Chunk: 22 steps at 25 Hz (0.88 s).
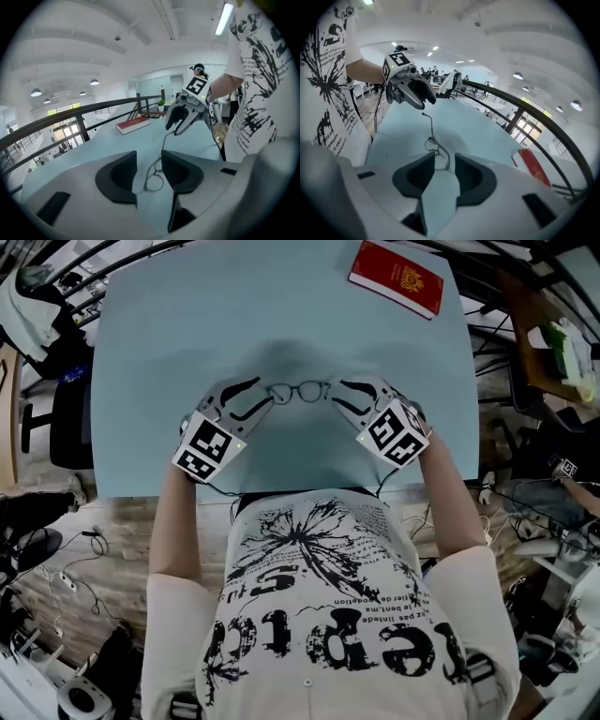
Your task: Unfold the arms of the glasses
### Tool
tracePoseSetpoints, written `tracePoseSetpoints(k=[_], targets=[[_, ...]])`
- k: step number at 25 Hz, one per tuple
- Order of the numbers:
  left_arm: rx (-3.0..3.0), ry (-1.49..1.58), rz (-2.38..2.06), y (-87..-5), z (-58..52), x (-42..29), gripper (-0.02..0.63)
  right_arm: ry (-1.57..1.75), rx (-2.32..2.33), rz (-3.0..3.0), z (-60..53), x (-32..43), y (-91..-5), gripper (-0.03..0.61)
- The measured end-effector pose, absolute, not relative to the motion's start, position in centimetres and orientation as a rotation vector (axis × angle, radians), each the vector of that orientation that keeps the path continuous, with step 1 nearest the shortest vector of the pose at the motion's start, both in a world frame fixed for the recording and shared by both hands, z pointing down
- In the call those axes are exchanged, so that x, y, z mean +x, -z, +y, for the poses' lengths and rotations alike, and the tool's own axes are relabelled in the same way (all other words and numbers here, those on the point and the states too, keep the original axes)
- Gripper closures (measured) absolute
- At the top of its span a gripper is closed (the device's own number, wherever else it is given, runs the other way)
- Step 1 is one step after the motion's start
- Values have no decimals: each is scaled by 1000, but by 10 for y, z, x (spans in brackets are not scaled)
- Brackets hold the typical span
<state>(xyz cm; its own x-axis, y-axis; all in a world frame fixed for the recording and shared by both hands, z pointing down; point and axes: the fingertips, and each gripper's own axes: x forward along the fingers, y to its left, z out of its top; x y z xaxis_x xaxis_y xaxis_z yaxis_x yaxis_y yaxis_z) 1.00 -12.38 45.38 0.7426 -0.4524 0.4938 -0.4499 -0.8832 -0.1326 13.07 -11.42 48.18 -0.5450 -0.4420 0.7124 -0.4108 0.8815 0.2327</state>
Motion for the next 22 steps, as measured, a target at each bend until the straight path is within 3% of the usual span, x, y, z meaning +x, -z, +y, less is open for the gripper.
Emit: tracePoseSetpoints(k=[5, 8, 22], targets=[[-2950, 615, 886, -417, -115, 6, 508, -2, 927, -2284, -116, 131, -441, 531], [-2940, 514, 941, -397, -111, -2, 556, -26, 1121, -2324, -114, 127, -412, 559], [-2768, 295, 1429, -314, -108, -84, 591, 88, 1635, -2402, -85, 99, -316, 569]])
